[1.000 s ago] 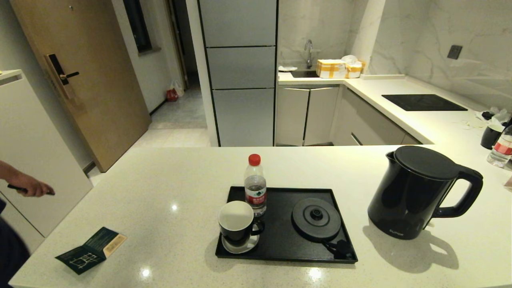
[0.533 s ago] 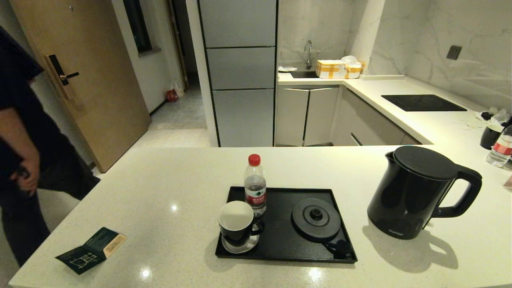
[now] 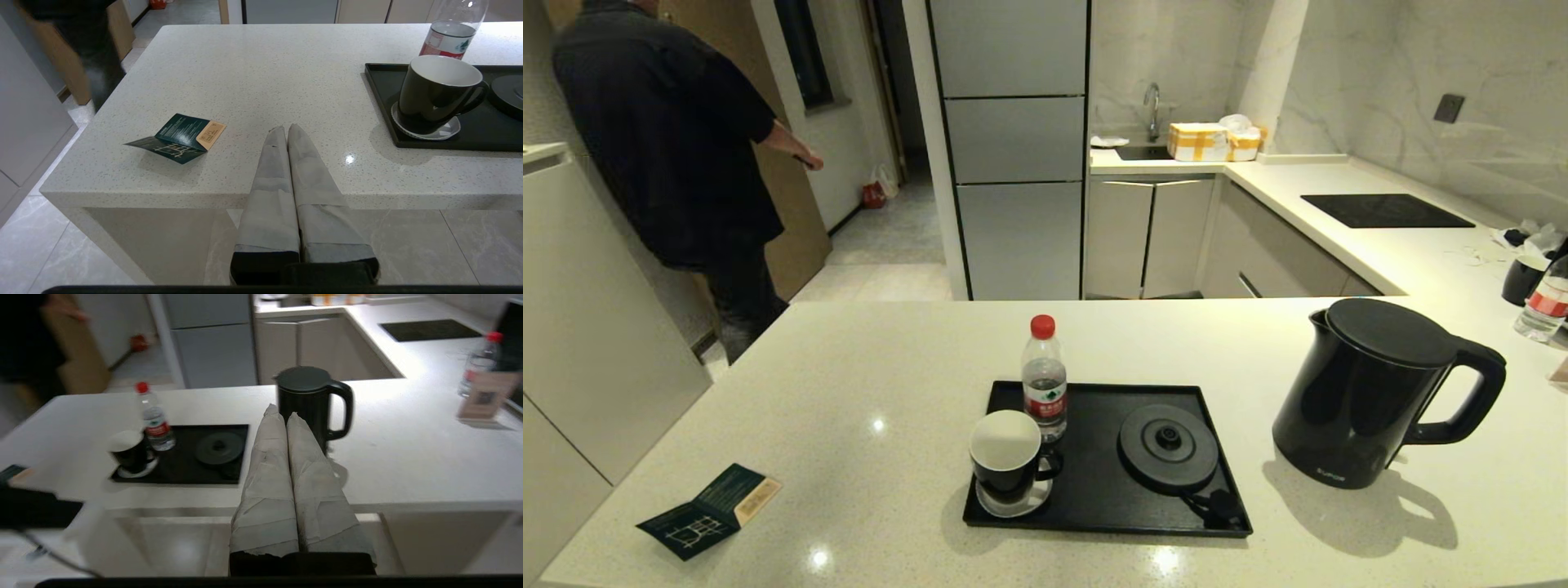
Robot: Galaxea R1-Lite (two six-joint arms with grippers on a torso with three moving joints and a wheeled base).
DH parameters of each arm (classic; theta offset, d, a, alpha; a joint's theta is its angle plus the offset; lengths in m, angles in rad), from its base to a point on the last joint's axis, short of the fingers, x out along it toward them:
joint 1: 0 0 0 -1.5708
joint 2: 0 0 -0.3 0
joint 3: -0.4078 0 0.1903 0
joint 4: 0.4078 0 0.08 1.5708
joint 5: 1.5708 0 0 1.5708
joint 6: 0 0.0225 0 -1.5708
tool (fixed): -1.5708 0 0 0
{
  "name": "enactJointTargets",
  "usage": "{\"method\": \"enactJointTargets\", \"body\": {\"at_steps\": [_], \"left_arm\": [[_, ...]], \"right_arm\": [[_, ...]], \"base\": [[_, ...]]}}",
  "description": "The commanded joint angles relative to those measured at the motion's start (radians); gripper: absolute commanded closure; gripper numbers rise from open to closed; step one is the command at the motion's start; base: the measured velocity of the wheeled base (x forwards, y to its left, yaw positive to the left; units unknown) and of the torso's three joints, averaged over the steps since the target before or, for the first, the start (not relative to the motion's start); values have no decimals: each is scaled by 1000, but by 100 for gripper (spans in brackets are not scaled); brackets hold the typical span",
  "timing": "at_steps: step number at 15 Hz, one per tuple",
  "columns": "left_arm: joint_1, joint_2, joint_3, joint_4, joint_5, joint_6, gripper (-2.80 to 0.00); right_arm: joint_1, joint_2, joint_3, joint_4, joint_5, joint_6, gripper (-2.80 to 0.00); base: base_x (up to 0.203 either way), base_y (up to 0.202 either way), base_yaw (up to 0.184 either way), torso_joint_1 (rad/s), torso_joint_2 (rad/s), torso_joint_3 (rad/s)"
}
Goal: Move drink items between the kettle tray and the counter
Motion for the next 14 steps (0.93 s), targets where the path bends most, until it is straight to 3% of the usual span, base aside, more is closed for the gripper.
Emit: {"method": "enactJointTargets", "body": {"at_steps": [1, 4, 7, 10, 14], "left_arm": [[0, 0, -1, 0, 1, -1, 0], [0, 0, 0, 0, 1, 0, 0], [1, 0, 0, 0, 1, 0, 0], [0, 0, 0, 0, 1, 0, 0], [0, 0, 0, 0, 1, -1, 0]], "right_arm": [[93, -24, -2, 16, -2, 2, 0], [108, -203, 185, -32, -3, 4, 0], [96, -296, 375, -227, -35, 142, 0], [93, -292, 692, -513, -57, 157, 0], [93, -290, 1316, -1065, -85, 38, 0]], "base": [[0, 0, 0, 0, 0, 0], [0, 0, 0, 0, 0, 0], [0, 0, 0, 0, 0, 0], [0, 0, 0, 0, 0, 0], [0, 0, 0, 0, 0, 0]]}}
